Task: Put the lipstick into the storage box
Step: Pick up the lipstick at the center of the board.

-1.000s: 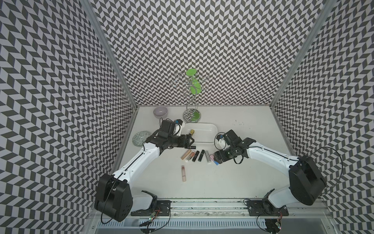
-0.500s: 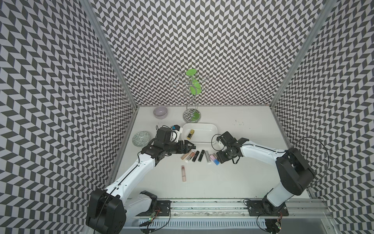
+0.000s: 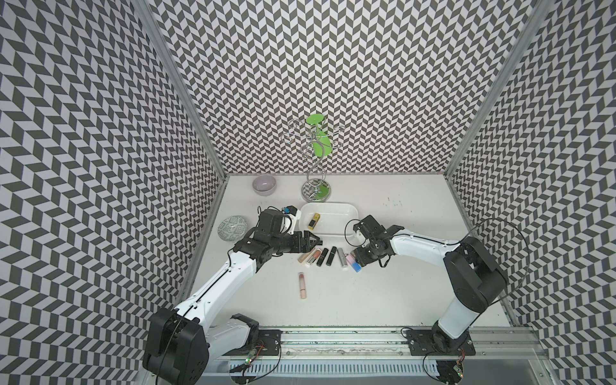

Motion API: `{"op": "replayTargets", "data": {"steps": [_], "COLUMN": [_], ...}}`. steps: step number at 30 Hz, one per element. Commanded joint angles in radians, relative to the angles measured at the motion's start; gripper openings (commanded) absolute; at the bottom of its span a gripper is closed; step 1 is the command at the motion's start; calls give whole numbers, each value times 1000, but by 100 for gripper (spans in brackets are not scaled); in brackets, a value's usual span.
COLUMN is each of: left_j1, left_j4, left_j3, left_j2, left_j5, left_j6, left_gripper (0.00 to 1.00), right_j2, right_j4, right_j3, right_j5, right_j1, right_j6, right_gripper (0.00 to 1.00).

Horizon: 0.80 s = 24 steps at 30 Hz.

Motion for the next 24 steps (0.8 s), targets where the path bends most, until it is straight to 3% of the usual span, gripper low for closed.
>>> {"op": "replayTargets", "data": {"steps": [1,24], "left_j1": [10,22], "left_j4": [10,64], "left_j3": [25,12], "left_j2": [5,20], "left_j5": [17,51], "left_j6": [17,-22], "left_gripper": [81,81], "right_j2": [22,-32], "right_j4": [29,38], "right_j3": [31,7], "right_j5": [12,-38], "right_j1": [6,7], "right_j6": [-14,-32], "right_gripper": [54,23]}}
